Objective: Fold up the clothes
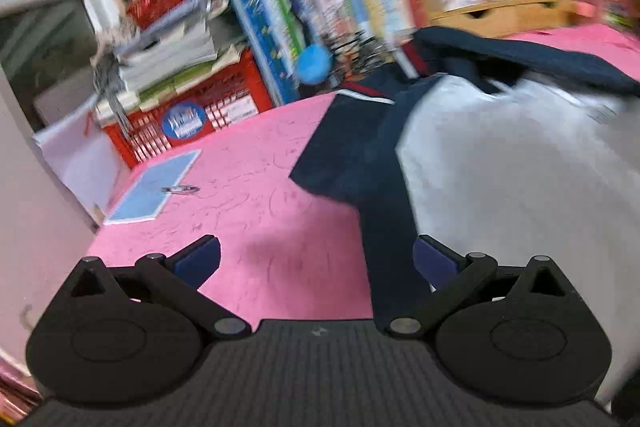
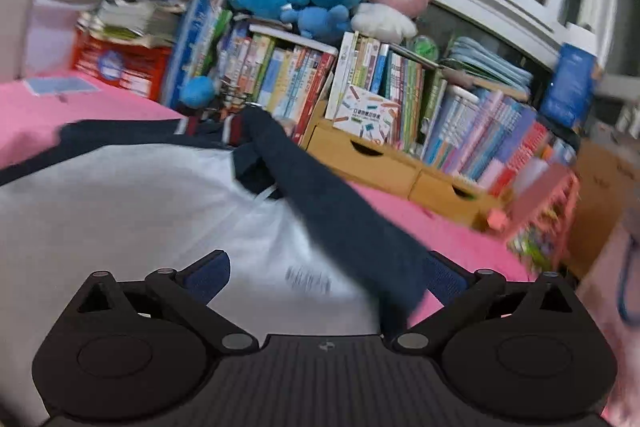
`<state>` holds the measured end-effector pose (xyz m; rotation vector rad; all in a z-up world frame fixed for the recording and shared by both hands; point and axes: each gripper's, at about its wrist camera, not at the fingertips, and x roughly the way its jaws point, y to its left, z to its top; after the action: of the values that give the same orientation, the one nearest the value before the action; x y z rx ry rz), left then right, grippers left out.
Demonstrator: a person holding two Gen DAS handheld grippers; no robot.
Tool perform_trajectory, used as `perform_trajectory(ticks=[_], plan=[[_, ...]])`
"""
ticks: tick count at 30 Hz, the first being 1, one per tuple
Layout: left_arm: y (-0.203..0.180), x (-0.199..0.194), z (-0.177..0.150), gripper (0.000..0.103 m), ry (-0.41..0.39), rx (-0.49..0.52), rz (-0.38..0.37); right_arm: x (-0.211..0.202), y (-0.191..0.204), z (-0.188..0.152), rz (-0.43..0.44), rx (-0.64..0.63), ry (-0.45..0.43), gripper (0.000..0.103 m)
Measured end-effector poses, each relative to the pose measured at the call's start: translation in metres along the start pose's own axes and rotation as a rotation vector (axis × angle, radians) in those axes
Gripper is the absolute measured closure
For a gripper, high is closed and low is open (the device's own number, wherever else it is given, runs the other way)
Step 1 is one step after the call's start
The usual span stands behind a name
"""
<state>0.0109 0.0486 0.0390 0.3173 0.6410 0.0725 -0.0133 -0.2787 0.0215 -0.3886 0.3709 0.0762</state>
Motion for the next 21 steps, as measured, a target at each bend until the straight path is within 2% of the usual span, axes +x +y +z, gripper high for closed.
perform_trajectory(ticks=[3, 7, 9, 11, 12, 13, 15, 19, 21], plan=[[-0.002, 0.053, 0.029, 0.000, 0.035, -0.022, 0.024, 0.077, 0.027, 0.038, 0.031, -0.144, -0.016, 0.000], [-0.022, 0.092, 0.043, 0.000, 0.056, 0.020, 0.039, 0.182, 0.078, 0.084, 0.021, -0.294, -0.023, 0.000], [-0.029, 0.108, 0.043, 0.000, 0.074, 0.048, 0.043, 0.241, 0.088, 0.100, -0.016, -0.274, 0.049, 0.002], [-0.028, 0.118, 0.040, 0.000, 0.093, 0.059, 0.034, 0.279, 0.070, 0.104, -0.023, -0.176, 0.161, 0.071], [-0.028, 0.123, 0.038, 0.000, 0.102, 0.064, 0.029, 0.294, 0.058, 0.106, -0.035, -0.120, 0.204, 0.093], [-0.025, 0.124, 0.035, 0.000, 0.097, 0.063, 0.017, 0.289, 0.031, 0.105, -0.081, -0.033, 0.175, 0.095], [-0.021, 0.126, 0.030, 0.000, 0.080, 0.042, -0.001, 0.262, -0.022, 0.100, -0.157, 0.055, 0.111, 0.095], [-0.021, 0.122, 0.018, 0.000, 0.049, -0.005, -0.025, 0.228, -0.074, 0.066, -0.228, 0.035, 0.248, 0.094], [-0.022, 0.117, 0.016, 0.000, 0.036, -0.013, -0.020, 0.211, -0.101, 0.049, -0.264, 0.025, 0.316, 0.086]])
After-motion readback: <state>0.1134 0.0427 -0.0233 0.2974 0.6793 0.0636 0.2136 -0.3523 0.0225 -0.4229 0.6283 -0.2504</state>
